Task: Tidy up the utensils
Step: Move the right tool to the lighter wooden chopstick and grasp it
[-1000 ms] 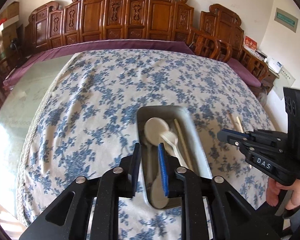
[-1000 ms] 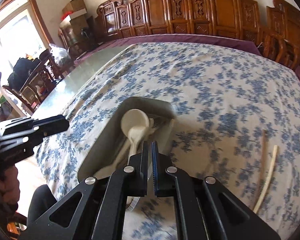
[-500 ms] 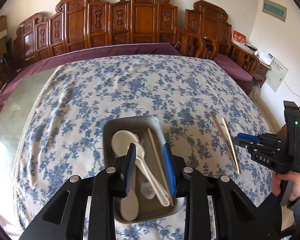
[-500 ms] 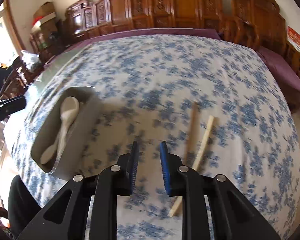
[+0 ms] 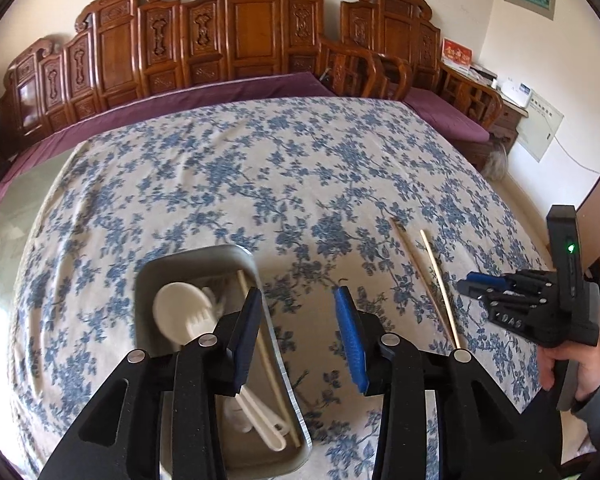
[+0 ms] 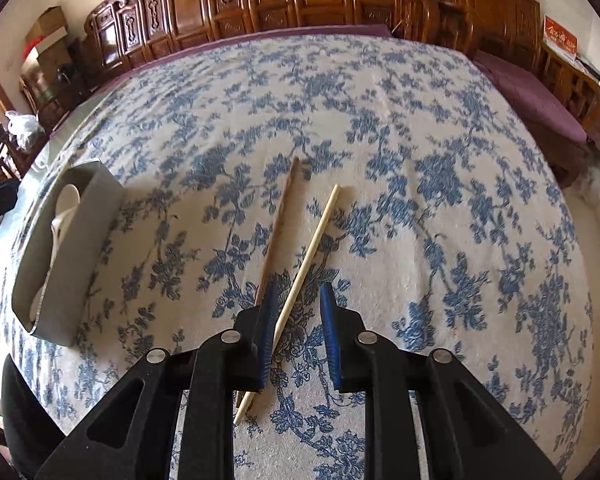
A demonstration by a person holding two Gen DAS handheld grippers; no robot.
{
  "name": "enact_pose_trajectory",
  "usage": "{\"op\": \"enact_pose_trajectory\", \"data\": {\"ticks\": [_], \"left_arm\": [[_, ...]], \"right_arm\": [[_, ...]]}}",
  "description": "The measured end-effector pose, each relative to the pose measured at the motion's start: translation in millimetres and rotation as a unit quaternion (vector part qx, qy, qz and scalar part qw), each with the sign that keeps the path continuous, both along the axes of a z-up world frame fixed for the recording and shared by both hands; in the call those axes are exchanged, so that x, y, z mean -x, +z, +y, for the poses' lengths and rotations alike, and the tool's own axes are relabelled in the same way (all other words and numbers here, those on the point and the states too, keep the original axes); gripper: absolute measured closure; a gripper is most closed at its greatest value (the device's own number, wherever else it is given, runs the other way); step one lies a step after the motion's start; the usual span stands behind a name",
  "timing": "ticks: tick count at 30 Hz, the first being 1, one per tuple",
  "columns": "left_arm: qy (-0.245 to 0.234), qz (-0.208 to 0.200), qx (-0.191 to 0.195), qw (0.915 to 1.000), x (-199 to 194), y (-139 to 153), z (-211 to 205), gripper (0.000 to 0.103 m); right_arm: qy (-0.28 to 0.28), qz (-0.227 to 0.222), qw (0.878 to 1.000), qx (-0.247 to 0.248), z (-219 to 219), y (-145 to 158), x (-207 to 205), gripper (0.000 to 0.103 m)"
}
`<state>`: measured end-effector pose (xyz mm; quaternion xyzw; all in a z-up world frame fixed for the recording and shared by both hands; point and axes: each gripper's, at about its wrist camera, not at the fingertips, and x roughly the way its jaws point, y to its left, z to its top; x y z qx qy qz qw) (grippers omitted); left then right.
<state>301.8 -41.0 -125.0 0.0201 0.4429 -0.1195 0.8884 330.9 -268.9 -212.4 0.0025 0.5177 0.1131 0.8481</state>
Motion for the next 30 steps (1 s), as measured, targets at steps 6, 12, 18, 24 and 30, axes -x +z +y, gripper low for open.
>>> {"op": "enact_pose_trajectory", "data": {"ticks": [6, 12, 18, 24, 30], "left_arm": [[-0.012, 0.014, -0.004, 0.9998, -6, -13, -21, 0.067], [-0.025, 0.022, -0.013, 0.9994, -9, -21, -39, 0.067], [-0.035, 0.031, -0.017, 0.9988, -9, -29, -54, 0.067], [-0.046, 0.036, -0.024, 0.9980, -11, -38, -76, 0.067], [-0.049, 0.050, -0.023, 0.9973, -22, -57, -102, 0.067]], "right_arm": [[0.006, 0.017, 0.999, 0.027, 14, -15, -6, 0.079], [-0.003, 0.029, 0.999, 0.039, 10, -22, -8, 0.083], [-0.009, 0.039, 0.998, 0.050, -3, -22, -7, 0.096], [-0.011, 0.031, 0.999, 0.041, -25, -18, 4, 0.097], [-0.016, 0.013, 0.999, 0.028, -47, -7, 16, 0.097]]}}
